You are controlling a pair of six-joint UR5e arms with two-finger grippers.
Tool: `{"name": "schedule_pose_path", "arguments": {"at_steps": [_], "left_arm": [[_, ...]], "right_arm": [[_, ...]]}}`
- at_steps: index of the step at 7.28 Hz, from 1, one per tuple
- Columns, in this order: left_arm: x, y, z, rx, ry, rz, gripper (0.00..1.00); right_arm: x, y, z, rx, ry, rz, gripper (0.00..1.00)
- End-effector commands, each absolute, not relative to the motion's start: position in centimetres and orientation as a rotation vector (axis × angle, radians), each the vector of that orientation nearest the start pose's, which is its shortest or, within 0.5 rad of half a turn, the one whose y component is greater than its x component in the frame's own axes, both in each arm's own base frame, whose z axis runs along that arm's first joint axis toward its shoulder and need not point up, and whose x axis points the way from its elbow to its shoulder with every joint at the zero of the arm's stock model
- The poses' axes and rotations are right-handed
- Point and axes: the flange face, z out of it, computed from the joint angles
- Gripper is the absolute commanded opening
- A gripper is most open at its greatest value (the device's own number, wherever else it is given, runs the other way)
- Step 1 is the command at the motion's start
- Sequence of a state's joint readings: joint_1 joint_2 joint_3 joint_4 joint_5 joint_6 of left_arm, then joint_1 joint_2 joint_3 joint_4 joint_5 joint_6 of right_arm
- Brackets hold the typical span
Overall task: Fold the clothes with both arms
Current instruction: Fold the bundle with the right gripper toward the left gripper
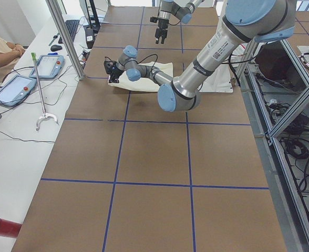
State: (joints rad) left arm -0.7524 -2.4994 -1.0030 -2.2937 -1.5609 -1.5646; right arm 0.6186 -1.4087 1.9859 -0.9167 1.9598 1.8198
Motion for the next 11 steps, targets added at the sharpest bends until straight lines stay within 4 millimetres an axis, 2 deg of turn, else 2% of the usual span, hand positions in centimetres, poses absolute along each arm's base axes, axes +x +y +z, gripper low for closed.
{"name": "schedule_pose_path", "arguments": {"at_steps": [1,2,3,5,6,7,8,9,10,11], "left_arm": [[46.9,-62.2,22.8,0.382,1.171,-0.598,0.51],[43.0,-57.1,23.9,0.345,1.239,-0.542,0.53],[40.5,-54.4,24.3,0.352,1.268,-0.53,0.53],[40.2,-53.9,25.1,0.345,1.26,-0.531,0.53],[40.2,-53.9,25.1,0.345,1.26,-0.531,0.54],[40.3,-53.8,25.4,0.342,1.256,-0.531,0.54],[40.2,-53.8,25.3,0.343,1.258,-0.53,0.54],[40.2,-53.8,25.4,0.344,1.256,-0.532,0.54],[40.2,-53.8,25.4,0.344,1.256,-0.532,0.54],[40.2,-53.8,25.6,0.342,1.253,-0.532,0.54]], "right_arm": [[-43.1,-40.0,28.1,-0.144,-1.197,0.497,1.0],[-48.1,-40.3,25.6,-0.132,-1.125,0.414,1.0],[-50.1,-39.5,25.6,-0.085,-1.064,0.28,1.0],[-52.6,-38.1,25.6,-0.03,-0.939,0.158,1.0],[-53.8,-37.5,24.7,0.004,-0.841,0.101,1.0],[-55.4,-36.2,24.9,0.051,-0.758,0.049,1.0],[-56.5,-34.7,26.5,0.071,-0.716,0.028,1.0],[-56.6,-34.7,29.5,0.067,-0.652,0.013,1.0],[-54.8,-35.6,31.9,0.09,-0.615,-0.017,1.0],[-52.0,-36.5,34.1,0.109,-0.59,-0.048,1.0]]}}
